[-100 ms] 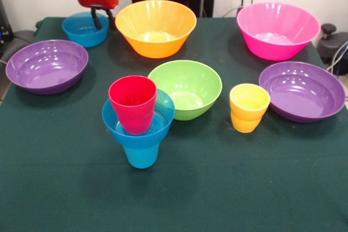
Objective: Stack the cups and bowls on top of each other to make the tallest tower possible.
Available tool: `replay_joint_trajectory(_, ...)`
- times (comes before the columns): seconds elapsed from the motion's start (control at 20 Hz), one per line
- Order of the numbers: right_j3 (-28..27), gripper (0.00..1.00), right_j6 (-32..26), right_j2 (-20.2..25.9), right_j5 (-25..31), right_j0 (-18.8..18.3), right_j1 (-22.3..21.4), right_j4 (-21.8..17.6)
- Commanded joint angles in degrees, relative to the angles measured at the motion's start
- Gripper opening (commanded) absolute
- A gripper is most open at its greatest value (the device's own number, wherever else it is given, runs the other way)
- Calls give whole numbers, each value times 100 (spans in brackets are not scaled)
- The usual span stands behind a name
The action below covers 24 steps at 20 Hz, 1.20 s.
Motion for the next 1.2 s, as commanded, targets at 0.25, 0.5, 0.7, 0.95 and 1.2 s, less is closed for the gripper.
replay_joint_trajectory(0.25, -345, 0, 76, 88, -341, 323, 165, -344)
replay_joint_trajectory(0.5, -350, 0, 33, 78, -300, 336, 132, -318)
replay_joint_trajectory(0.7, -363, 0, -44, 166, -173, 291, 114, -265)
replay_joint_trajectory(0.95, -320, 0, -151, 441, 127, 350, -209, -9)
replay_joint_trajectory(1.2, -136, 0, -445, 930, 940, 406, -830, 601)
